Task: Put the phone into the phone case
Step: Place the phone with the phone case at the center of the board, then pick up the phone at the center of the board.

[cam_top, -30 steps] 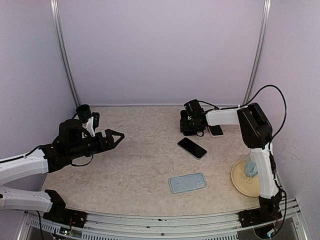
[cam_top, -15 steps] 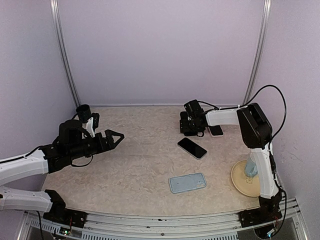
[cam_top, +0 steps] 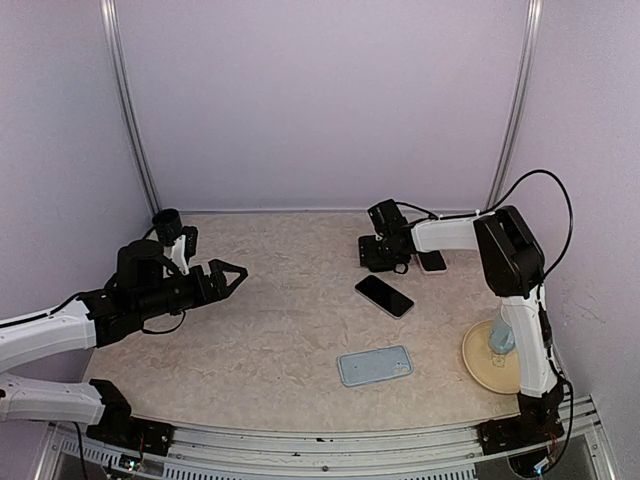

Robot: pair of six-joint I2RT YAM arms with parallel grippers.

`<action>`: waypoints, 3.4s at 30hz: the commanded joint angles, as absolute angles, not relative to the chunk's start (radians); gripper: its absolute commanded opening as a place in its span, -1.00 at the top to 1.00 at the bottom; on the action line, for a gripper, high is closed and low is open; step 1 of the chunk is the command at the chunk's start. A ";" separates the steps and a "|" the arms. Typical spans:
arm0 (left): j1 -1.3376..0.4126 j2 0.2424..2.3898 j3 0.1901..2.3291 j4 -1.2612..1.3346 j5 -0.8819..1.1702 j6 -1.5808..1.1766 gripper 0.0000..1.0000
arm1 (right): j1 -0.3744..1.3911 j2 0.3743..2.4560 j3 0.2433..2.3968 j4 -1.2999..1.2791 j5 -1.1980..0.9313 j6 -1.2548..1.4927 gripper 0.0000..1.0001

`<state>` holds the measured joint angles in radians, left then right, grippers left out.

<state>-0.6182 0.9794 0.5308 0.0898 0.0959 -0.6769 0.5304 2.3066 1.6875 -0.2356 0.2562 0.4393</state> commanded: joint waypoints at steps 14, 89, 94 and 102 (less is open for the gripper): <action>-0.606 0.954 0.514 0.120 0.084 -0.680 -0.98 | 0.572 2.315 1.704 -0.209 0.253 0.442 -0.88; -0.604 1.062 0.529 0.181 0.144 -0.690 -0.98 | 0.569 1.989 1.208 -0.364 -0.163 -0.128 -0.92; -0.604 1.054 0.525 0.176 0.139 -0.693 -0.98 | 0.558 2.003 1.214 -0.375 -0.174 -0.127 -0.74; -0.604 1.053 0.530 0.171 0.131 -0.699 -0.98 | 0.583 1.997 1.214 -0.364 -0.144 -0.178 -0.47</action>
<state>-0.6117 1.0595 0.5167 0.1577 0.1444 -0.6922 0.5606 1.9636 1.2171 -0.3096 -0.1356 -0.1520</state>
